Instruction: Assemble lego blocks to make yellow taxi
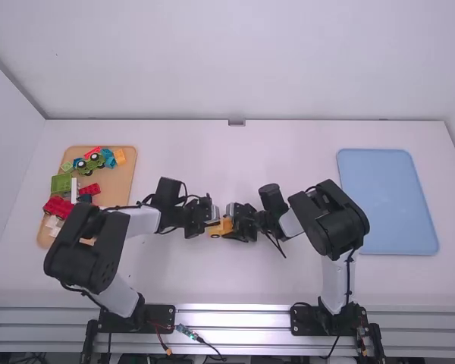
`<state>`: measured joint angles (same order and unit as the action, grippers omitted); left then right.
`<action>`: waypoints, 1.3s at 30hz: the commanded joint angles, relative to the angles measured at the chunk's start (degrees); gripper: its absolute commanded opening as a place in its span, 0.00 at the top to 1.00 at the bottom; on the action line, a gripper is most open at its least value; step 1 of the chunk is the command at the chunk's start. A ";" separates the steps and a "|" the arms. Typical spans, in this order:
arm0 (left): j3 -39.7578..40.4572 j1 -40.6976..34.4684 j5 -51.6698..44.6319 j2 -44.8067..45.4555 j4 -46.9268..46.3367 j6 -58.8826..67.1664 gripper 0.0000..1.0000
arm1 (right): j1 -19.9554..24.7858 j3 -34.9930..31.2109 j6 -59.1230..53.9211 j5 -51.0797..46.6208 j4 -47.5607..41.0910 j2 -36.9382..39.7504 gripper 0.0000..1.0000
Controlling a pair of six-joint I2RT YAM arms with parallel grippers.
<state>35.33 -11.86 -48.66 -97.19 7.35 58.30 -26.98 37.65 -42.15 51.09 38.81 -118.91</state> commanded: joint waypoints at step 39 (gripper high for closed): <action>9.78 0.02 1.49 -9.48 -19.23 14.04 0.98 | 2.32 0.28 1.77 -1.01 -0.24 -0.63 0.56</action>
<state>46.94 -12.05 -51.13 -104.57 -9.52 67.77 -25.02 37.65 -41.54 51.70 38.79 -118.91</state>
